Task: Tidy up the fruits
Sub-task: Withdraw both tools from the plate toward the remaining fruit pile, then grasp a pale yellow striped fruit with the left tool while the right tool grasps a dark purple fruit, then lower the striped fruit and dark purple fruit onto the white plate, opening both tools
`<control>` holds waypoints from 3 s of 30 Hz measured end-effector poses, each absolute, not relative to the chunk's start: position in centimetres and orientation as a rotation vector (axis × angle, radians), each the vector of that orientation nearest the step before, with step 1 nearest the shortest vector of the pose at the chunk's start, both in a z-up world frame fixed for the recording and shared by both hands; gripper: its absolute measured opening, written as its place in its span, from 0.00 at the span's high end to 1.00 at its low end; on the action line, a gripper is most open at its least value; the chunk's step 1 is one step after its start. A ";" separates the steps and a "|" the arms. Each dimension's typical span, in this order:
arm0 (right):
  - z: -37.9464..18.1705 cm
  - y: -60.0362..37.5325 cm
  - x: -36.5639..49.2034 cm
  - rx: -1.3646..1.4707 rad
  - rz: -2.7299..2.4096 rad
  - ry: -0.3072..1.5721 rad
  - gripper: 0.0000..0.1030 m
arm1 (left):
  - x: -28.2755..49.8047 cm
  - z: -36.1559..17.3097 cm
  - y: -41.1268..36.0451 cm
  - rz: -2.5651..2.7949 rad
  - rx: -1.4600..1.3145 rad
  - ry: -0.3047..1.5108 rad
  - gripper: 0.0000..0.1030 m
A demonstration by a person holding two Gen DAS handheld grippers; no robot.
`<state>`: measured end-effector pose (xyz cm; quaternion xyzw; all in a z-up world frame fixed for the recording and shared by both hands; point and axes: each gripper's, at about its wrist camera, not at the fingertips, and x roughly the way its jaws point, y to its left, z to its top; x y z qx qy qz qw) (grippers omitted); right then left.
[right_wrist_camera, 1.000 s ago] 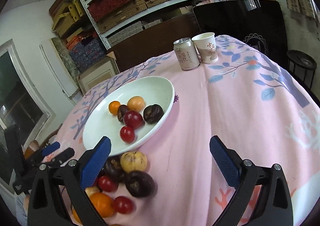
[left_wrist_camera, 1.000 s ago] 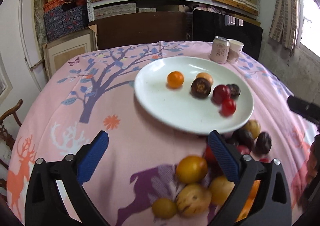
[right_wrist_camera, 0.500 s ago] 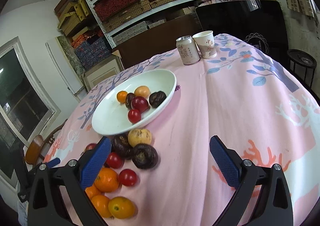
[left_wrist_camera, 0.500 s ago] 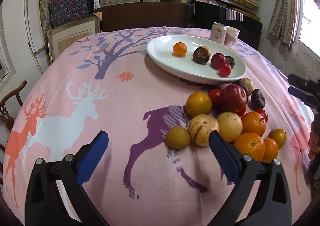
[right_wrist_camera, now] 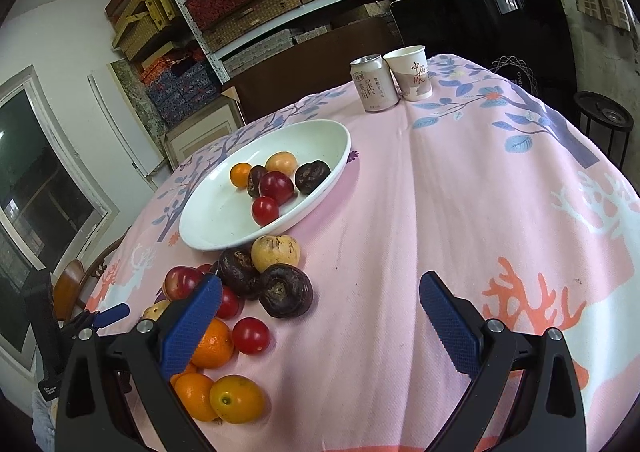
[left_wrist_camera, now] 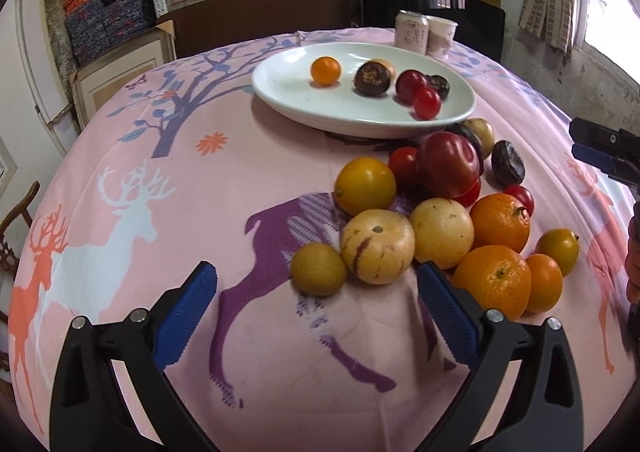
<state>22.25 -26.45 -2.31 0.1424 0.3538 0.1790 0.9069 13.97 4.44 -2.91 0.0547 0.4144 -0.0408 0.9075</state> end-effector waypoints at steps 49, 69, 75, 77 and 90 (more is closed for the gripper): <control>-2.8 -25.7 22.5 0.222 0.356 0.755 0.03 | 18.9 -3.4 12.5 -0.051 -0.202 0.875 0.56; -4.2 -21.3 23.9 0.090 0.433 0.846 0.39 | 18.4 -3.3 10.8 -0.065 -0.120 0.867 0.61; -5.1 -19.8 25.7 0.058 0.414 0.891 0.40 | 18.4 -3.4 10.8 -0.066 -0.120 0.869 0.61; -5.1 -20.0 26.0 0.065 0.407 0.888 0.50 | 18.5 -3.4 10.7 -0.067 -0.117 0.871 0.61; -3.4 -23.1 23.6 0.163 0.416 0.794 0.59 | 17.6 -2.5 10.3 -0.094 -0.123 0.830 0.61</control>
